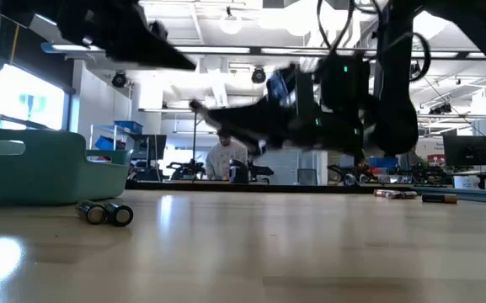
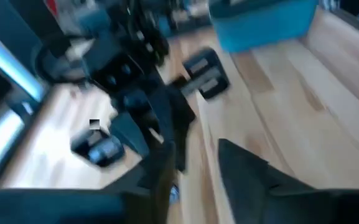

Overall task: Sort batteries
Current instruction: Put the silver battery into the green bin

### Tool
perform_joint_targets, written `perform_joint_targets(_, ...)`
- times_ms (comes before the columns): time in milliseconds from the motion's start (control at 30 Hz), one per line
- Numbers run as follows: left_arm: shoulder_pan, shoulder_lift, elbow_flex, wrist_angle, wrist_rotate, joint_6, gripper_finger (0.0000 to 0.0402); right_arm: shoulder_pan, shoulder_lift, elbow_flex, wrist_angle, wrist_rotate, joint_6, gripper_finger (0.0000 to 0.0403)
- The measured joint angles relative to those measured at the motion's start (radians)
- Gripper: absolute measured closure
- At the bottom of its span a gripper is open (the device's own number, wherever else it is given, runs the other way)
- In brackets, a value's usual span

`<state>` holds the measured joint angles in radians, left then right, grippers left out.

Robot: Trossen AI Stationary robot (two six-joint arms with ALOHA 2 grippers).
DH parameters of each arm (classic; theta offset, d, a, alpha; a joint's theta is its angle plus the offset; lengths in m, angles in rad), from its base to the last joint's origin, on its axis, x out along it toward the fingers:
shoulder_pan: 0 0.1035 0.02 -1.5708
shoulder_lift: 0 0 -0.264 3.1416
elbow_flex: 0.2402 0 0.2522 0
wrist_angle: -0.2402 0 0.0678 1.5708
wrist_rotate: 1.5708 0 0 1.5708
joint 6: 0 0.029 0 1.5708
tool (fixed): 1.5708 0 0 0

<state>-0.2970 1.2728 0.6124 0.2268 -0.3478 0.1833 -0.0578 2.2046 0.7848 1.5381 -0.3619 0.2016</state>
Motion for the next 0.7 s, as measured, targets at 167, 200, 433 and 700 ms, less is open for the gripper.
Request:
perform_joint_targets(167, 0.001, 0.014, 0.000, 0.124, -0.003, 0.084, 0.0214, 0.056, -0.007, 0.057, 0.021, 0.002, -0.031, 0.0371)
perform_joint_targets(200, 0.002, 0.013, 0.000, 0.120, 0.014, 0.088, 0.0204, 0.064, -0.007, 0.068, 0.022, -0.005, -0.034, 0.0371)
perform_joint_targets(433, -0.033, 0.009, 0.000, 0.072, 0.055, 0.056, 0.0191, 0.080, -0.008, 0.116, 0.032, -0.035, -0.026, 0.0371)
perform_joint_targets(700, -0.053, 0.009, 0.000, 0.060, 0.001, 0.054, 0.0227, 0.077, -0.008, 0.126, 0.032, -0.040, -0.016, 0.0371)
